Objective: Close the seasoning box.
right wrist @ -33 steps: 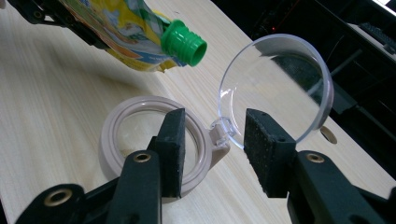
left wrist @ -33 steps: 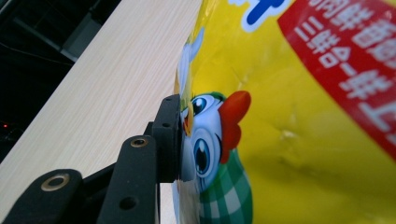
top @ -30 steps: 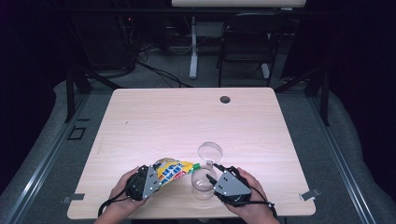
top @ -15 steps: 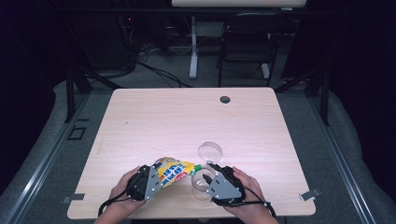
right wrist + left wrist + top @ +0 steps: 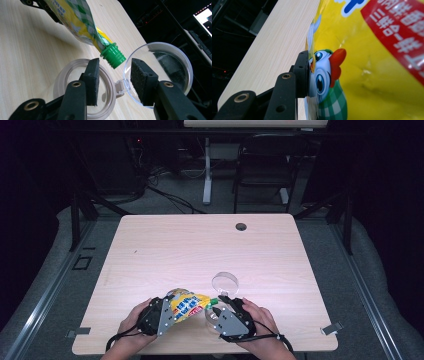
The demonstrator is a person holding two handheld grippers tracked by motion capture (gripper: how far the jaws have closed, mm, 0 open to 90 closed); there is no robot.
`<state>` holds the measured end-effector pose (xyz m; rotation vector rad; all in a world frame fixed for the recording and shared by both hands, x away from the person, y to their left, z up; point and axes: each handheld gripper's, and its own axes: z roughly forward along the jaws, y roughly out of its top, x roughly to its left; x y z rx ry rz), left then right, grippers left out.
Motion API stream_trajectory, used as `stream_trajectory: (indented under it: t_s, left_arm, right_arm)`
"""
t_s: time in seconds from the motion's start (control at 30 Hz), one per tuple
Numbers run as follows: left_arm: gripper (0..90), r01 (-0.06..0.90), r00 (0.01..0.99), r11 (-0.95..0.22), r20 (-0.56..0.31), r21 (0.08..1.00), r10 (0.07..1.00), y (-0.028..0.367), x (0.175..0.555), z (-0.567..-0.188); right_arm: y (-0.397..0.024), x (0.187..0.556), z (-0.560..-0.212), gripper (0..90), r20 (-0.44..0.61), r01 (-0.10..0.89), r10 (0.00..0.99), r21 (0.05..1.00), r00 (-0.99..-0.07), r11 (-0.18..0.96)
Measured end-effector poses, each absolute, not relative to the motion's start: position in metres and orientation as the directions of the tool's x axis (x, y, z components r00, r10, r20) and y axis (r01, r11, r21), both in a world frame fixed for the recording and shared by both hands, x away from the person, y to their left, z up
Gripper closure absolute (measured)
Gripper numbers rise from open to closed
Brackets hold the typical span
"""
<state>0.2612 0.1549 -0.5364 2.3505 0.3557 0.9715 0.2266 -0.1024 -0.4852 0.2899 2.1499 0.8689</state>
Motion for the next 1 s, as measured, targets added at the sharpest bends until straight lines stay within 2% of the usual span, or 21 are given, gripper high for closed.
stream_trajectory:
  t_s: [0.7, 1.0]
  left_arm:
    - [60.9, 0.02, 0.686, -0.825, 0.593, 0.565, 0.423, 0.153, 0.26, -0.537]
    - [61.0, 0.003, 0.652, -0.84, 0.636, 0.542, 0.413, 0.15, 0.258, -0.534]
  right_arm:
    - [-0.092, 0.231, -0.489, 64.0, -0.588, -0.072, 0.443, 0.652, -0.677, 0.755]
    - [-0.091, 0.228, -0.488, 65.1, -0.615, -0.076, 0.429, 0.624, -0.662, 0.778]
